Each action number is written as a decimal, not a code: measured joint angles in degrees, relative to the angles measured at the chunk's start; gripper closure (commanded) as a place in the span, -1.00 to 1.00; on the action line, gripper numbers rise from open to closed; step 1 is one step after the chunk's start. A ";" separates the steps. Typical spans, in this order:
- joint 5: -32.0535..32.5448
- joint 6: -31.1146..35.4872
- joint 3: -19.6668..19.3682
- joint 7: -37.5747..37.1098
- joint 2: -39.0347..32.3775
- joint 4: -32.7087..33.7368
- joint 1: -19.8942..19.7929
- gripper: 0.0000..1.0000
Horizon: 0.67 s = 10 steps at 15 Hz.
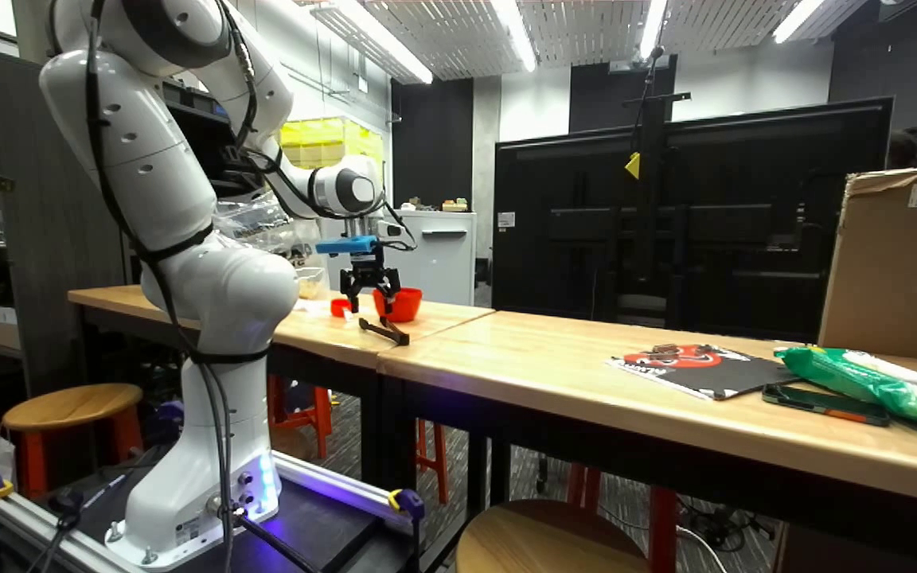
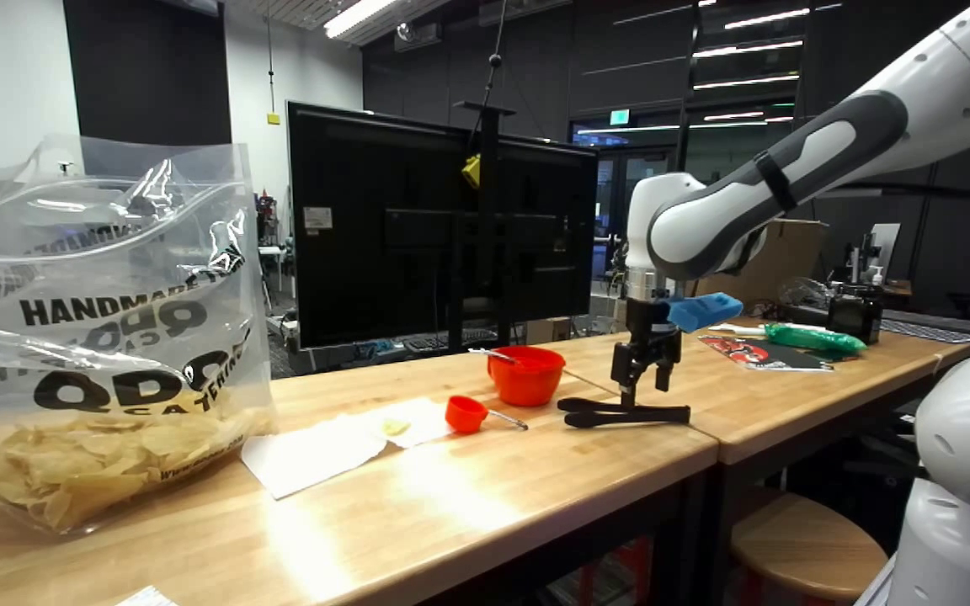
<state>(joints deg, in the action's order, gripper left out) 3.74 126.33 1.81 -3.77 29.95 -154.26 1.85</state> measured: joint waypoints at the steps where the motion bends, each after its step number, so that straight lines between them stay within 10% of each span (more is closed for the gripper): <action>1: 0.00 -1.43 0.10 -0.41 0.71 0.08 0.00 -1.00; 10: -1.44 -6.76 1.04 -2.37 4.09 1.32 0.77 -1.00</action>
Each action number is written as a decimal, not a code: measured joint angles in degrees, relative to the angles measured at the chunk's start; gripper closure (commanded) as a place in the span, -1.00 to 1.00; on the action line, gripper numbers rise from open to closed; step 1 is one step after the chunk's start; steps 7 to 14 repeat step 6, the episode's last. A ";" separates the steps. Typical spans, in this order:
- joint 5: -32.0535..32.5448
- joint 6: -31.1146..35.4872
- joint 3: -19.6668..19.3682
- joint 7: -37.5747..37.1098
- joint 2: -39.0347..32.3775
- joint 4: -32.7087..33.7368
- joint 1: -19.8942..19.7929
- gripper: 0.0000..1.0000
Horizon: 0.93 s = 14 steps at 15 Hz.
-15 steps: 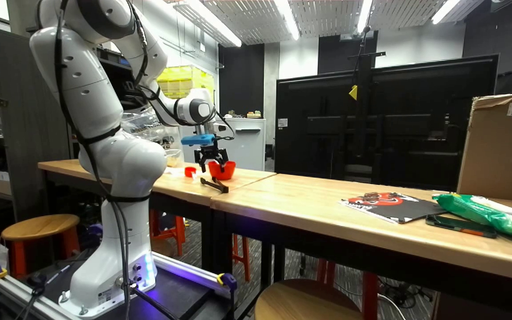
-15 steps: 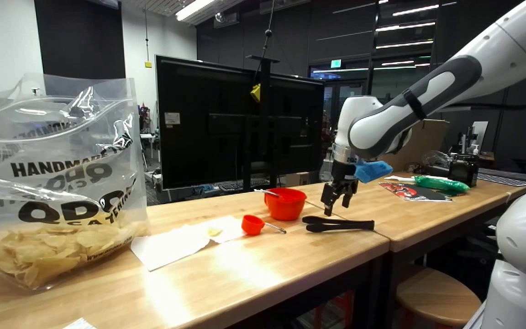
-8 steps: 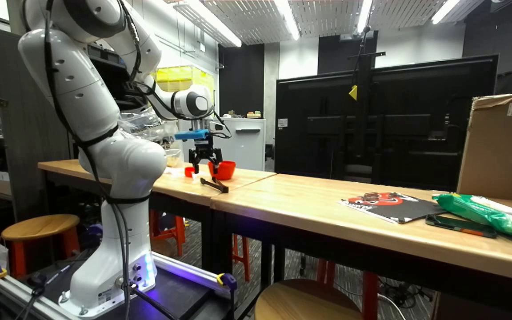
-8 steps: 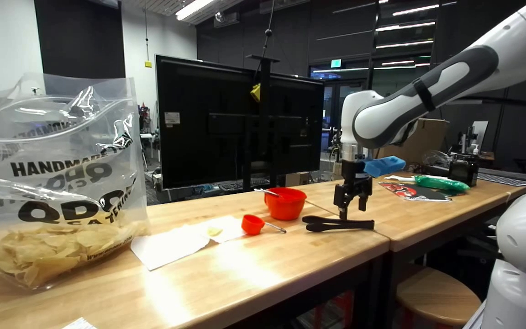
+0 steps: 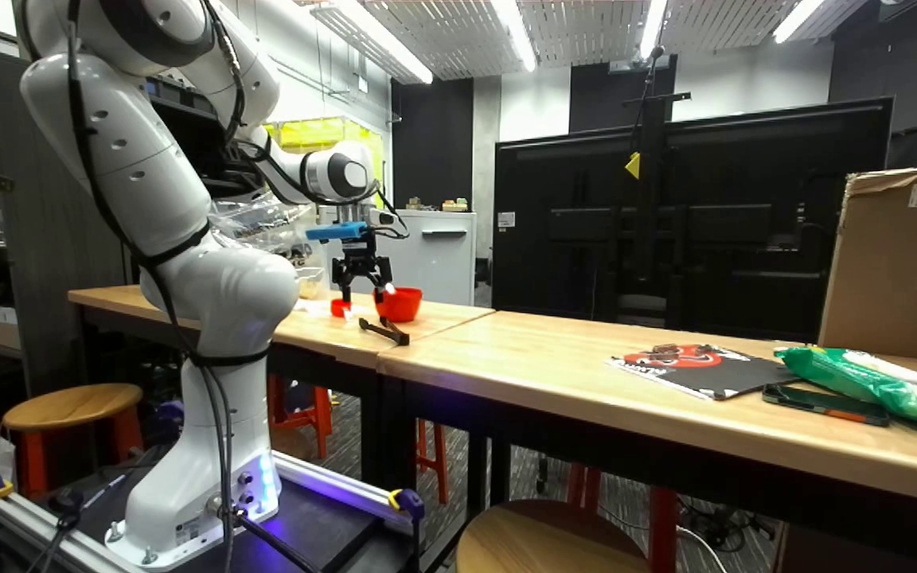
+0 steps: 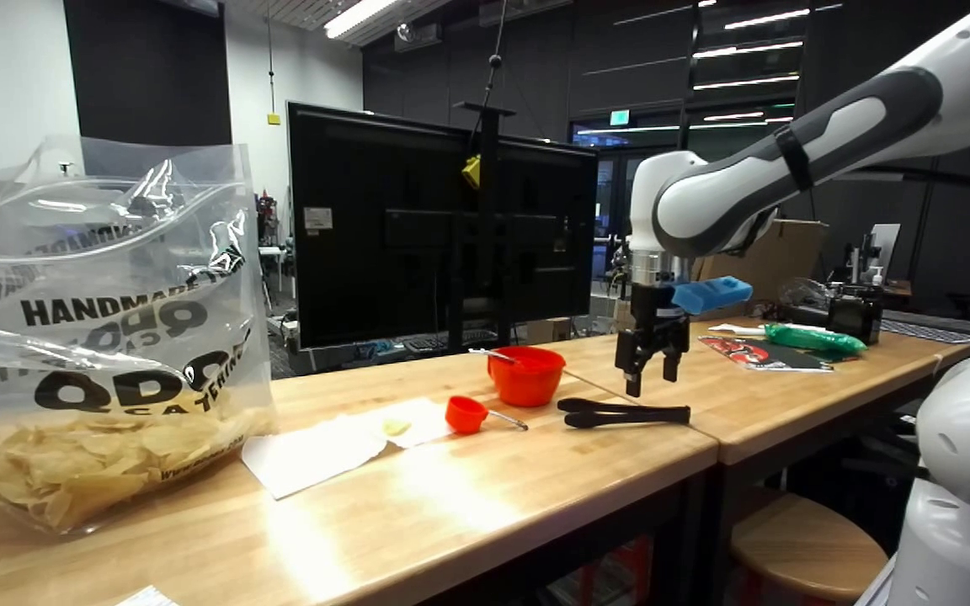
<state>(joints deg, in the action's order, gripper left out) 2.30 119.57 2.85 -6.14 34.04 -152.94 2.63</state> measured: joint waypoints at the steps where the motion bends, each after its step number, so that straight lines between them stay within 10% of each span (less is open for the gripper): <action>1: -0.01 -0.02 0.03 0.00 0.26 0.00 0.05 -1.00; 14: -0.01 -0.04 0.04 0.00 0.39 -0.01 0.05 -1.00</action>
